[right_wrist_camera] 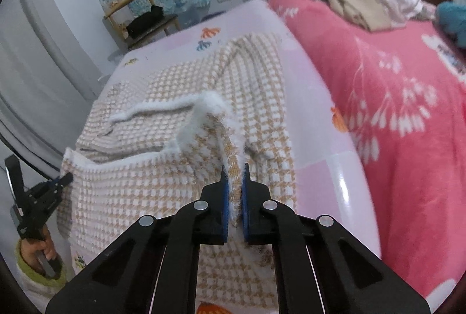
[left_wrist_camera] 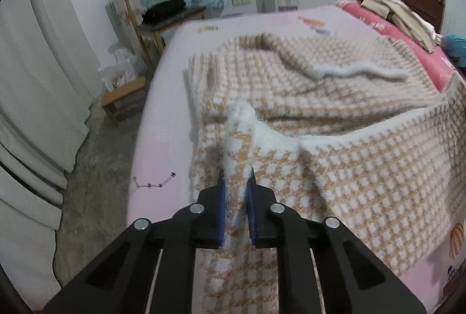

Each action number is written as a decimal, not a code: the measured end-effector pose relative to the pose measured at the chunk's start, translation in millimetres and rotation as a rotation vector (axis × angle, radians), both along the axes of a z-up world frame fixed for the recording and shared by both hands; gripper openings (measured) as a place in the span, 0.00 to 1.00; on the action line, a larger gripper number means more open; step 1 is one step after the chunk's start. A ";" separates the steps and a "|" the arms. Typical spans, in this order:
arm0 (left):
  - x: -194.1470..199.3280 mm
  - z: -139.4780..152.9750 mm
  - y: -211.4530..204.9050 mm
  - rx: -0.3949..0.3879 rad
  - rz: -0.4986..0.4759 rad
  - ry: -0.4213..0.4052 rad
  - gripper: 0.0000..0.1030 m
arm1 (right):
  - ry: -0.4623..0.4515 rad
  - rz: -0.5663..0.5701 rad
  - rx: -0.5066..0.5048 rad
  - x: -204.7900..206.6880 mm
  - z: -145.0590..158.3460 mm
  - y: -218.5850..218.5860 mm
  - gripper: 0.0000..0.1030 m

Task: Fold large clothes
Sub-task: 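Grasp the white-trimmed coat edge with the left gripper while the right gripper grasps beside it, then lift the trimmed edge with both grippers and fold it over the coat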

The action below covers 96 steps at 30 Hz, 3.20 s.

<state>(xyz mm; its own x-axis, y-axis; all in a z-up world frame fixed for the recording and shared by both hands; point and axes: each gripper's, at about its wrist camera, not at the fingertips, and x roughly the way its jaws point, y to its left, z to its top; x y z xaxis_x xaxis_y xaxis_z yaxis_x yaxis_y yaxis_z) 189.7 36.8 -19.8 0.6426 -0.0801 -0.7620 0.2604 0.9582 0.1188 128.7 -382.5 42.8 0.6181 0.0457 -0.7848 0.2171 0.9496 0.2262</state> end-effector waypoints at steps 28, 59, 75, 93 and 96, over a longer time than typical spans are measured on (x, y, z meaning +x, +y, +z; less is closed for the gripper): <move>203.6 86.1 -3.7 -0.227 -0.039 -0.128 0.09 | -0.173 0.008 0.094 211.1 40.5 -76.1 0.05; 286.0 -4.8 -16.1 -0.454 0.050 0.269 0.40 | 0.110 0.169 0.099 302.3 -42.9 -13.9 0.35; 121.0 23.0 -12.6 -0.400 -0.192 0.204 0.43 | 0.028 0.136 -0.041 147.8 3.3 17.5 0.54; 49.2 -32.2 -25.0 -0.090 -0.160 0.172 0.48 | 0.147 0.099 -0.129 81.9 -58.6 37.0 0.57; 42.7 -14.8 -17.2 -0.153 -0.146 0.136 0.48 | 0.142 0.076 -0.154 78.0 -46.6 42.4 0.56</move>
<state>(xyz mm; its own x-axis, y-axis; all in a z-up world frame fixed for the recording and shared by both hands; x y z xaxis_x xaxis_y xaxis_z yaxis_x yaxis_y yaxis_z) 232.4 19.5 -34.5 0.5084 -0.2859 -0.8123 0.4008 0.9134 -0.0707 206.7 -340.1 -3.8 0.5005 -0.0391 -0.8648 0.1629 0.9854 0.0498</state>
